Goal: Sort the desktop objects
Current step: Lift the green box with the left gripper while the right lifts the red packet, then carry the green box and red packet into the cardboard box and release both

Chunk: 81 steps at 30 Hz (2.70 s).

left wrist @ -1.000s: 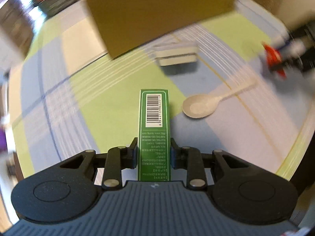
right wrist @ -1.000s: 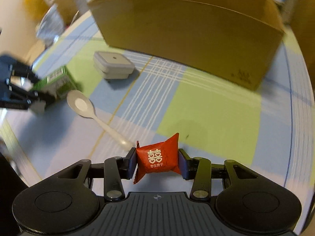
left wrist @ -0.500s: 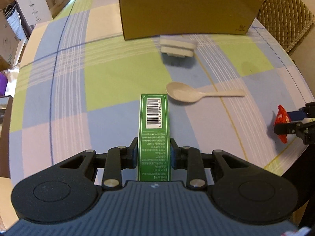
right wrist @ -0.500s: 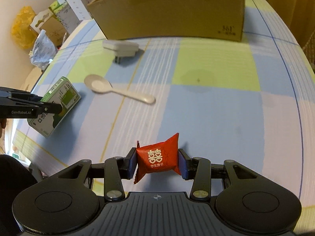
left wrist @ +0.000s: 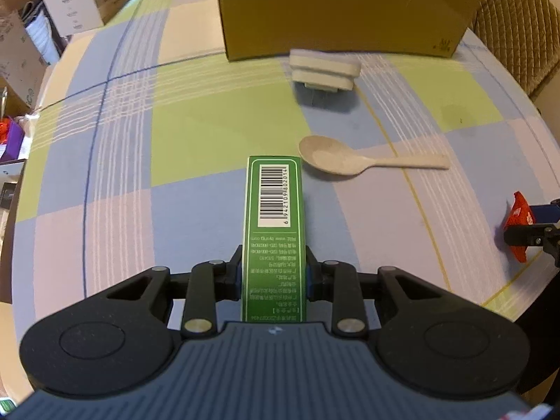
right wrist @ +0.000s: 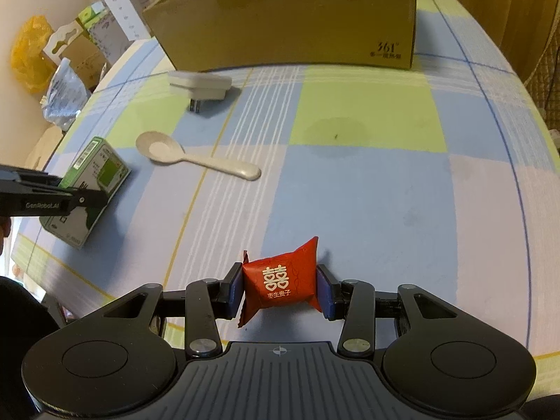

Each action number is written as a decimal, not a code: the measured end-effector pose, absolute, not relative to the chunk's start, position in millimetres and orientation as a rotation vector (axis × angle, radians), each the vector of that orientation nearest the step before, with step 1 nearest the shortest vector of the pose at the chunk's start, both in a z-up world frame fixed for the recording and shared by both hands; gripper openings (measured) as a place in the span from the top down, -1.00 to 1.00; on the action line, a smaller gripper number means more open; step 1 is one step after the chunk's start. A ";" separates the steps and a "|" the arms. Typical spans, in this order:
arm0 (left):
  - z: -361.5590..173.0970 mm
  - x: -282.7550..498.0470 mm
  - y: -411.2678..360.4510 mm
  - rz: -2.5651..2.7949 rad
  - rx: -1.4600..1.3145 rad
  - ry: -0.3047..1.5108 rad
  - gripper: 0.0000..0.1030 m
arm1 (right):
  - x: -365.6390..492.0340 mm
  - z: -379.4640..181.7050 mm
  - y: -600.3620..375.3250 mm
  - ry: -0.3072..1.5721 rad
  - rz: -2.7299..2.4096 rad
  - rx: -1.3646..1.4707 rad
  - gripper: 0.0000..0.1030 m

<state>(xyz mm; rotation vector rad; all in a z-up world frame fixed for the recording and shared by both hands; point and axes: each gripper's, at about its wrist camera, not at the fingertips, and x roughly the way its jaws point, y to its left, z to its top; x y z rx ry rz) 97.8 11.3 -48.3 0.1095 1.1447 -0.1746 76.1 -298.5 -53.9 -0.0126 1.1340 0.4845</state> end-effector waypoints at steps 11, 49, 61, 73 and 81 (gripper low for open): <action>-8.5 66.0 -11.8 -0.179 -0.020 1.057 0.51 | 64.8 -25.9 -305.1 1.075 0.485 0.030 0.23; 7.1 40.9 -48.9 -0.234 -0.105 1.007 0.51 | 51.1 -6.9 -316.8 1.011 0.456 0.037 0.23; 13.3 47.2 -50.4 -0.244 -0.106 0.989 0.51 | 56.5 -2.9 -321.0 0.993 0.443 0.042 0.23; 27.8 67.8 -52.1 -0.252 -0.095 0.964 0.51 | 74.6 11.1 -317.6 0.953 0.442 0.017 0.23; 40.0 85.1 -50.3 -0.257 -0.080 0.943 0.51 | 95.1 23.4 -313.8 0.921 0.450 -0.002 0.23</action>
